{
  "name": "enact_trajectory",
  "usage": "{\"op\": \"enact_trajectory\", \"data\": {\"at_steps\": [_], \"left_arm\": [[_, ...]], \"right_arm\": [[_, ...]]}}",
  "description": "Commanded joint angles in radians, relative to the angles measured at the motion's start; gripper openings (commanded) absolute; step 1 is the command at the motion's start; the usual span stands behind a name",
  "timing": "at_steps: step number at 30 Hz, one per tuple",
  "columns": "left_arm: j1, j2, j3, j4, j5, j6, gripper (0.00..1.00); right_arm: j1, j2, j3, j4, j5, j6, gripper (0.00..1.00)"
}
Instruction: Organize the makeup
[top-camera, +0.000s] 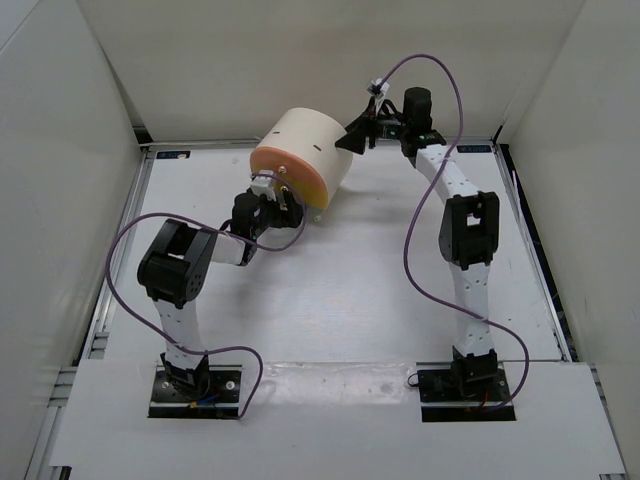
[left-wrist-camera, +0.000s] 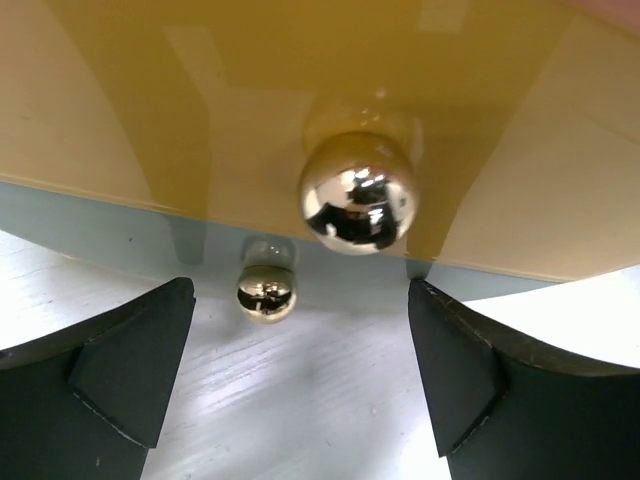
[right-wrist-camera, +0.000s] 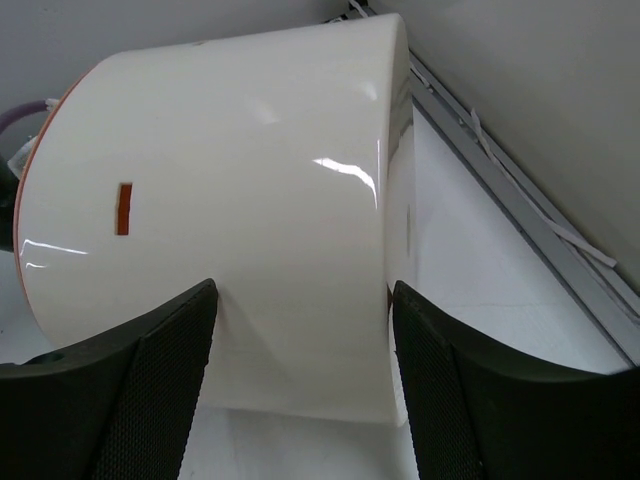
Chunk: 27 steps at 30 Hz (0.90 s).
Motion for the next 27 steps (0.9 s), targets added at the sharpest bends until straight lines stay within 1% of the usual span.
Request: {"op": "enact_trajectory", "data": {"at_steps": [1, 3, 4, 5, 6, 7, 8, 9, 10, 11, 12, 13, 14, 15, 16, 17, 18, 19, 20, 21, 22, 23, 24, 26, 27], "left_arm": [[-0.005, -0.11, 0.037, 0.015, -0.047, -0.039, 0.98], [-0.007, -0.187, 0.011, -0.076, -0.057, -0.03, 0.98], [-0.009, -0.217, -0.009, -0.102, -0.069, -0.027, 0.98], [-0.007, -0.254, -0.052, -0.151, -0.105, -0.024, 0.98], [-0.007, -0.33, -0.075, -0.183, -0.124, -0.022, 0.98], [-0.007, -0.374, -0.096, -0.212, -0.142, -0.016, 0.98], [-0.009, -0.414, -0.113, -0.298, -0.164, -0.01, 0.98], [-0.005, -0.496, -0.141, -0.349, -0.222, -0.012, 0.98], [-0.007, -0.539, -0.15, -0.408, -0.247, -0.012, 0.98], [-0.01, -0.585, -0.159, -0.47, -0.273, -0.024, 0.98], [-0.012, -0.63, -0.172, -0.596, -0.334, -0.035, 0.98], [-0.015, -0.726, -0.179, -0.666, -0.371, -0.048, 0.98], [-0.031, -0.782, -0.185, -0.723, -0.43, -0.1, 0.98], [-0.059, -0.831, -0.195, -0.84, -0.522, -0.14, 0.98], [-0.083, -0.935, -0.189, -0.902, -0.623, -0.188, 0.98], [-0.082, -0.978, -0.181, -0.961, -0.646, -0.232, 0.98], [-0.084, -1.048, -0.151, -1.098, -0.705, -0.336, 0.98], [-0.082, -1.08, -0.134, -1.16, -0.727, -0.379, 0.98], [-0.079, -1.101, -0.114, -1.217, -0.742, -0.401, 0.98], [-0.081, -1.12, -0.095, -1.31, -0.753, -0.432, 0.98], [-0.081, -1.15, -0.052, -1.35, -0.773, -0.44, 0.98], [-0.081, -1.16, -0.038, -1.383, -0.781, -0.446, 0.98], [-0.079, -1.169, -0.031, -1.4, -0.785, -0.444, 0.98], [-0.079, -1.175, -0.015, -1.424, -0.793, -0.438, 0.98], [-0.081, -1.169, -0.006, -1.431, -0.795, -0.44, 0.98]], "right_arm": [[0.034, -0.05, -0.034, -0.123, 0.036, -0.047, 0.72], [0.032, -0.065, -0.034, -0.133, 0.076, -0.047, 0.76], [0.028, -0.076, -0.034, -0.136, 0.145, -0.047, 0.78], [0.031, -0.087, -0.034, -0.134, 0.179, -0.047, 0.8], [0.028, -0.096, -0.034, -0.139, 0.21, -0.047, 0.88], [0.029, -0.117, -0.032, -0.133, 0.242, -0.023, 0.95], [0.014, -0.13, -0.032, -0.124, 0.283, -0.004, 0.99], [0.012, -0.142, -0.034, -0.117, 0.293, 0.017, 0.99], [-0.009, -0.17, -0.04, -0.067, 0.299, 0.045, 0.99], [-0.015, -0.191, -0.07, -0.042, 0.307, 0.118, 0.99], [-0.028, -0.21, -0.093, -0.021, 0.319, 0.146, 0.99], [-0.049, -0.258, -0.113, -0.009, 0.334, 0.161, 0.99], [-0.058, -0.286, -0.162, -0.021, 0.4, 0.174, 0.99], [-0.064, -0.314, -0.182, -0.048, 0.438, 0.162, 0.99], [-0.071, -0.338, -0.205, -0.143, 0.484, 0.149, 0.99], [-0.083, -0.393, -0.239, -0.195, 0.551, 0.133, 0.99], [-0.075, -0.424, -0.259, -0.264, 0.702, 0.119, 0.99], [-0.083, -0.452, -0.279, -0.389, 0.79, 0.113, 0.99], [-0.075, -0.513, -0.352, -0.43, 0.875, 0.119, 0.99], [-0.083, -0.547, -0.407, -0.461, 0.991, 0.119, 0.99], [-0.084, -0.587, -0.469, -0.485, 1.068, 0.119, 0.99], [-0.077, -0.66, -0.591, -0.486, 1.116, 0.123, 0.99], [-0.074, -0.697, -0.648, -0.479, 1.18, 0.149, 0.99], [-0.068, -0.765, -0.754, -0.443, 1.187, 0.155, 0.99], [-0.065, -0.823, -0.829, -0.432, 1.193, 0.168, 0.99]]}}
